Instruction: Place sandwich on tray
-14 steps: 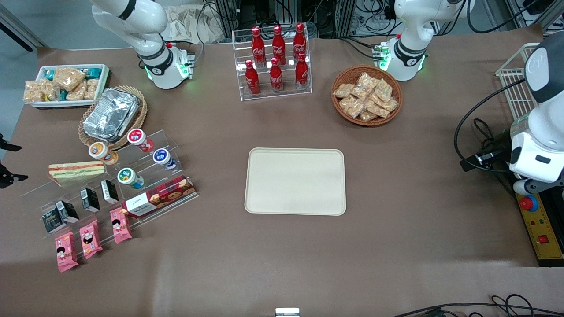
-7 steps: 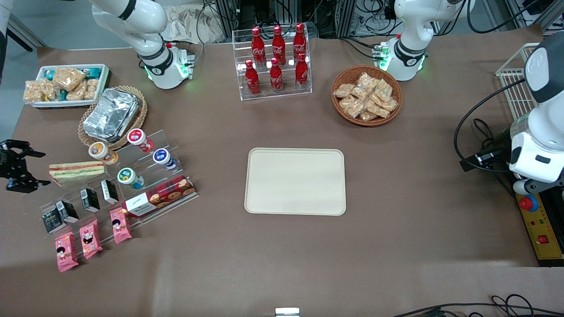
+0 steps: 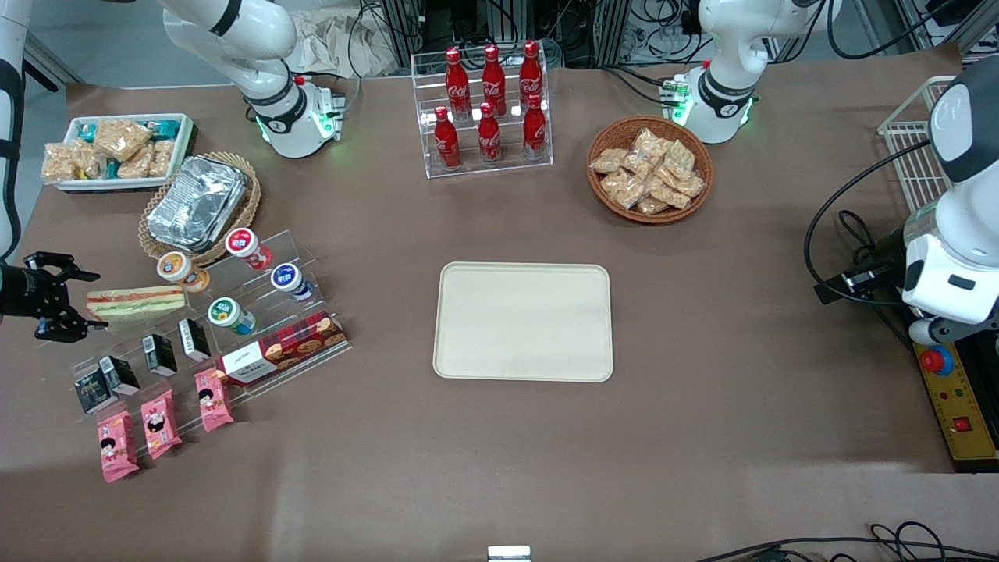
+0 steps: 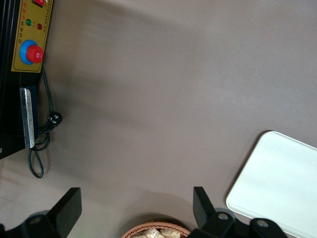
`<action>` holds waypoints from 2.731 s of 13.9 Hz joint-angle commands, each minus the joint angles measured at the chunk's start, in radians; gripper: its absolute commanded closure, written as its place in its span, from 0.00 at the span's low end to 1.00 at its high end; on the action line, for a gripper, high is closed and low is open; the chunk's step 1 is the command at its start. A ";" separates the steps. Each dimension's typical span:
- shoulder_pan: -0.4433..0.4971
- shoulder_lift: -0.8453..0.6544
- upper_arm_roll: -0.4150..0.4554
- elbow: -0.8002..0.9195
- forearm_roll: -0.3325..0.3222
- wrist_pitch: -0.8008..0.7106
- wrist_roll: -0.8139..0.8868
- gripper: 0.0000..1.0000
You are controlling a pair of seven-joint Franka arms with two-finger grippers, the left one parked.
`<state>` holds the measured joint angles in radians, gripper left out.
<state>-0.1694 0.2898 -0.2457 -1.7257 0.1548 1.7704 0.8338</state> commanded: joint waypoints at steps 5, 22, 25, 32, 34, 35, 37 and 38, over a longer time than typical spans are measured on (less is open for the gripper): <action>0.002 -0.009 0.003 -0.060 0.029 0.067 0.007 0.00; 0.002 -0.009 0.000 -0.060 0.003 0.072 -0.036 0.55; 0.002 -0.014 0.002 -0.026 0.000 0.063 -0.045 0.64; 0.004 -0.038 0.020 0.093 0.014 0.012 -0.071 0.85; -0.001 -0.035 0.020 0.121 0.020 -0.008 -0.079 0.85; -0.002 -0.037 0.020 0.133 0.057 -0.014 -0.091 0.85; 0.007 -0.040 0.023 0.153 0.095 -0.017 -0.099 0.85; 0.022 -0.052 0.045 0.158 0.095 -0.017 -0.097 0.84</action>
<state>-0.1627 0.2495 -0.2206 -1.5997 0.2192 1.7804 0.7485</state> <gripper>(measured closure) 0.841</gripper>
